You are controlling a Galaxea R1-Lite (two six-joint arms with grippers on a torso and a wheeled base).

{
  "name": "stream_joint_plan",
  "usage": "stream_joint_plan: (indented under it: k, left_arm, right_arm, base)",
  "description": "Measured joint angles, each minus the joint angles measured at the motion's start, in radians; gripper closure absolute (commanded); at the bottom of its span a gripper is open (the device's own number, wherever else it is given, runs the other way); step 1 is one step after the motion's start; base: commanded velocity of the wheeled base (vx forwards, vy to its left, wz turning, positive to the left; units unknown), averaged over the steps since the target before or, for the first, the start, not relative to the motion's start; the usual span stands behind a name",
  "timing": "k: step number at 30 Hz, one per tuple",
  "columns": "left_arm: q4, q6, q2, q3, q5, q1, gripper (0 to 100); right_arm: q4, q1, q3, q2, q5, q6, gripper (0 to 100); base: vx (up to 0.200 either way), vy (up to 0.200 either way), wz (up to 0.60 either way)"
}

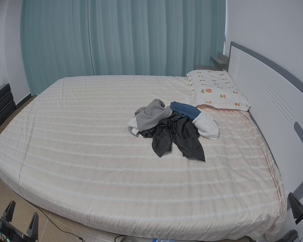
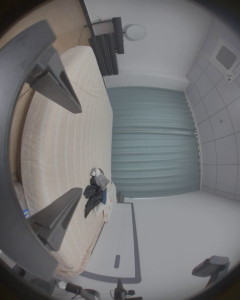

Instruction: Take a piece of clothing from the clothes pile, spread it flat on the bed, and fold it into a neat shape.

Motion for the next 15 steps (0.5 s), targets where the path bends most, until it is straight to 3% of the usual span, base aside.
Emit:
stream_joint_plan:
  k: [15]
  left_arm:
    - [0.0, -0.001, 0.0, 0.0, 0.0, 0.0, 0]
  right_arm:
    - [-0.256, 0.108, -0.158, 0.697, 0.004, 0.129, 0]
  base:
    - [0.0, 0.0, 0.0]
